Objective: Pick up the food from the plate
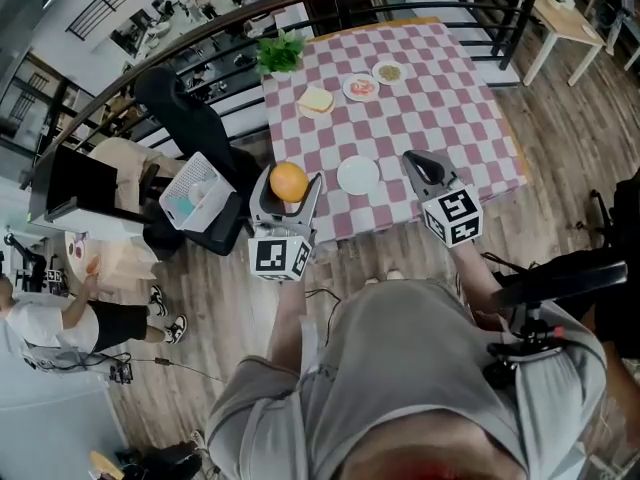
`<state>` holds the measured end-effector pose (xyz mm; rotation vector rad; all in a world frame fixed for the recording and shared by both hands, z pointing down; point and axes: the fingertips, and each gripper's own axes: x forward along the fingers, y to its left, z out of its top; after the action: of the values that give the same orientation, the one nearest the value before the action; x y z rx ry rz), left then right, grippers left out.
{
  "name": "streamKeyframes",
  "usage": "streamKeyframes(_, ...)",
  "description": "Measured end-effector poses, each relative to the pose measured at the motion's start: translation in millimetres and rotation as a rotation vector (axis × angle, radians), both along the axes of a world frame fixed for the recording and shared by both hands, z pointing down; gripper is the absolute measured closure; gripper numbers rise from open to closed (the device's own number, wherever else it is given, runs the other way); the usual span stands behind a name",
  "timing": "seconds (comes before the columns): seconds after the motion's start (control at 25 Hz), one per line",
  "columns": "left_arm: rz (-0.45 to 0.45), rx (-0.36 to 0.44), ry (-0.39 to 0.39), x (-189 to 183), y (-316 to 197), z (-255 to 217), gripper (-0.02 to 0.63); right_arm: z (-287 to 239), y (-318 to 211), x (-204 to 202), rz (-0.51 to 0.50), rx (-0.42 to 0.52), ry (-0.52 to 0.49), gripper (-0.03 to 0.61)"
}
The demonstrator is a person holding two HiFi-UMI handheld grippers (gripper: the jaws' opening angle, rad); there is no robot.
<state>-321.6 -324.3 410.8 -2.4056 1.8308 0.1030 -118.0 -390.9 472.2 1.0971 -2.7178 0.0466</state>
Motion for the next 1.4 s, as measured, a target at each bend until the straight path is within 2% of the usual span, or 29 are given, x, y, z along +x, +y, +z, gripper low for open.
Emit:
streamKeyframes(0.16, 0.011, -0.085, -0.053, 2.6, -7.4, 29.1, 0.245, 3.0, 4.0, -0.1, 0.014, -0.003, -0.002, 0.565)
streamKeyframes(0.52, 0.024, -0.409, -0.137, 4.6, -31.9, 163.7, 0.244, 12.8, 11.9, 19.7, 0.058, -0.020, 0.008, 0.564)
streamKeyframes(0.6, 0.033, -0.526, -0.201, 3.7, -38.7, 207.6, 0.244, 14.1, 13.8, 24.2, 0.072, -0.024, 0.006, 0.565)
streamKeyframes(0.76, 0.082, -0.819, -0.353, 1.3, -48.1, 321.9, 0.244, 15.3, 22.3, 30.5, 0.081, -0.031, 0.004, 0.564)
streamKeyframes(0.88, 0.135, -1.009, -0.418, -5.9, -50.5, 409.7, 0.244, 16.5, 28.6, 36.9, 0.091, -0.033, 0.008, 0.564)
streamKeyframes(1.0, 0.157, -1.213, -0.459, -15.4, -33.4, 467.8, 0.244, 19.2, 32.2, 48.1, 0.116, -0.039, 0.018, 0.565)
streamKeyframes(1.24, 0.195, -1.361, -0.497, -19.3, -16.5, 519.6, 0.244, 26.6, 31.5, 72.8, 0.175, -0.056, 0.035, 0.563)
streamKeyframes(1.4, 0.194, -1.374, -0.512, -19.9, -6.8, 529.1, 0.244, 29.7, 32.0, 82.6, 0.193, -0.071, 0.043, 0.565)
